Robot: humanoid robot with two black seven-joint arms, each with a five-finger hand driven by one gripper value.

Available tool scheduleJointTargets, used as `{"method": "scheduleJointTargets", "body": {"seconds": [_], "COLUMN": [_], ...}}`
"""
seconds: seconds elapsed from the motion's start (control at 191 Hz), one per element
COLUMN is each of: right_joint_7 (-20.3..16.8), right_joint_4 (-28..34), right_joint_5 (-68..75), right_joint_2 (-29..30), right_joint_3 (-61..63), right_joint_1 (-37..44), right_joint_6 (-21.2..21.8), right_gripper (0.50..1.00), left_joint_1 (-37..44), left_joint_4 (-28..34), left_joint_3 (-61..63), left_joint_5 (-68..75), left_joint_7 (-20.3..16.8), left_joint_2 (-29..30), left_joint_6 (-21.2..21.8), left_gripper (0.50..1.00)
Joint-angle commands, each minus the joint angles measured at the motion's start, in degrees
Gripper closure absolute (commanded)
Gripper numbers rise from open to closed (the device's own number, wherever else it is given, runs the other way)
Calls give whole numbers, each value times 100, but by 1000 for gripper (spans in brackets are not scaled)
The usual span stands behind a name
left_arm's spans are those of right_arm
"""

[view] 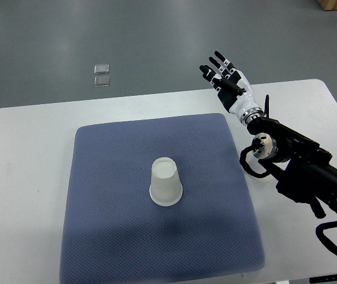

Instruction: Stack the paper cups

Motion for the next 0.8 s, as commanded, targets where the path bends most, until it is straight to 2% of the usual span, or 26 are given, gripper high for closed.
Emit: {"method": "scheduleJointTargets", "body": {"seconds": [0.0, 0.796], "right_joint_7": [7, 7], "right_joint_4": [0, -17], "right_joint_5": [0, -9], "right_joint_2": [0, -53], "right_joint_3": [2, -7], "right_joint_1": [0, 18], "right_joint_6": [0, 0], "right_gripper": [585, 585], "left_joint_1": [0, 9], "left_joint_4": [7, 42], "left_joint_3": [-14, 47], "left_joint_5": [0, 0], "left_joint_7": [0, 0], "left_joint_2": [0, 0], "left_joint_6": [0, 9], "left_gripper": [500, 500]}}
